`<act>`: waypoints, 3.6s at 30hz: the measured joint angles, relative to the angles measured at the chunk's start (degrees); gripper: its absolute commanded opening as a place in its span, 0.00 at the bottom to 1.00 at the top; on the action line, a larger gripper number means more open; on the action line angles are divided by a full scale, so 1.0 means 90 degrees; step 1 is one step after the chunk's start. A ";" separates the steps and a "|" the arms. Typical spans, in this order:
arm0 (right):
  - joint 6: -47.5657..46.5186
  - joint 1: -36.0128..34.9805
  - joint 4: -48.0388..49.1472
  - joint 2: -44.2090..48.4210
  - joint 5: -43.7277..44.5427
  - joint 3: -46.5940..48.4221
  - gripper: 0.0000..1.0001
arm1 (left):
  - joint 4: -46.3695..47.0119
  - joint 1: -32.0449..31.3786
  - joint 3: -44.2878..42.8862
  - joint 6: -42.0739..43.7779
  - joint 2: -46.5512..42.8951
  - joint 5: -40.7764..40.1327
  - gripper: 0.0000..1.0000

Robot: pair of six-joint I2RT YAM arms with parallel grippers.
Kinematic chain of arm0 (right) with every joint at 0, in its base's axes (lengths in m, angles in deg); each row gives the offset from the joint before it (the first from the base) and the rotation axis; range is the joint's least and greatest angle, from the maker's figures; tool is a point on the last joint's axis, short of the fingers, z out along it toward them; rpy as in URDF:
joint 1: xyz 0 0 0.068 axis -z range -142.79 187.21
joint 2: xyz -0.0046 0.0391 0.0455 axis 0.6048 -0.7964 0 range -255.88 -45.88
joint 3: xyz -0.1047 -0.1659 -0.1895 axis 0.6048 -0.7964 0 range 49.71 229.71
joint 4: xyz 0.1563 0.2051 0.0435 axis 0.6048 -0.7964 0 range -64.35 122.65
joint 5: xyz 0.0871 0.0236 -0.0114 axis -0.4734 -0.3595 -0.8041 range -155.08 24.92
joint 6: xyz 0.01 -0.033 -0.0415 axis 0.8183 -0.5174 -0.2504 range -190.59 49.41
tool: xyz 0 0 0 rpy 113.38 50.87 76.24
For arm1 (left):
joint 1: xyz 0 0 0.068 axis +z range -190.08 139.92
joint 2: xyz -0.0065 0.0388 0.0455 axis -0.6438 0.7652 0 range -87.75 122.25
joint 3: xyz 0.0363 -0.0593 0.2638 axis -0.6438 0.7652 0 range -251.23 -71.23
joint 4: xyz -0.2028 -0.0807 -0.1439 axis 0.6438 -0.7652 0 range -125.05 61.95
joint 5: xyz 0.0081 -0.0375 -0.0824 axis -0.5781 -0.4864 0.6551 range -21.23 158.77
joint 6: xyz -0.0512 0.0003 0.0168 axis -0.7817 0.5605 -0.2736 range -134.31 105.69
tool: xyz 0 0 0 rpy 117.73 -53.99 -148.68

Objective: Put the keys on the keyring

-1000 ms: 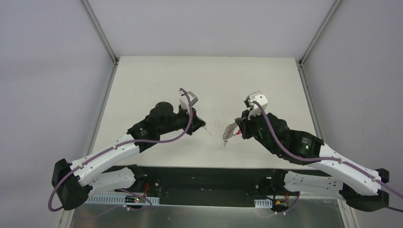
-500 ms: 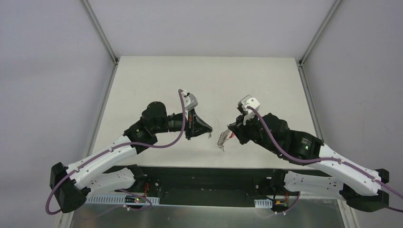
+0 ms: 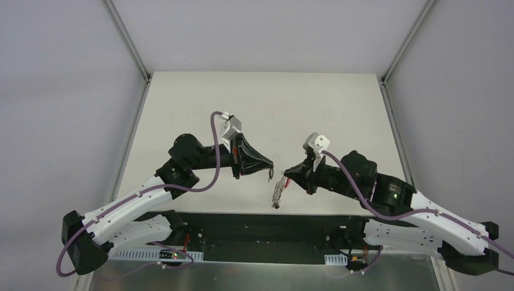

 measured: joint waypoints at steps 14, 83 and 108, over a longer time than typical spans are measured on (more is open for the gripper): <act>-0.0595 0.0000 0.0967 0.0532 -0.1214 -0.0653 0.00 | 0.0833 0.0000 0.0151 -0.0595 0.0109 0.0255 0.00; 0.0865 0.0012 0.2752 -0.0012 -0.4080 -0.0272 0.00 | 0.4095 -0.0517 0.0646 -0.1348 -0.0007 0.2137 0.00; 0.0933 0.0005 0.2892 -0.0194 -0.4442 -0.0272 0.00 | 0.4223 -0.0682 0.0646 -0.1452 -0.0075 0.2140 0.00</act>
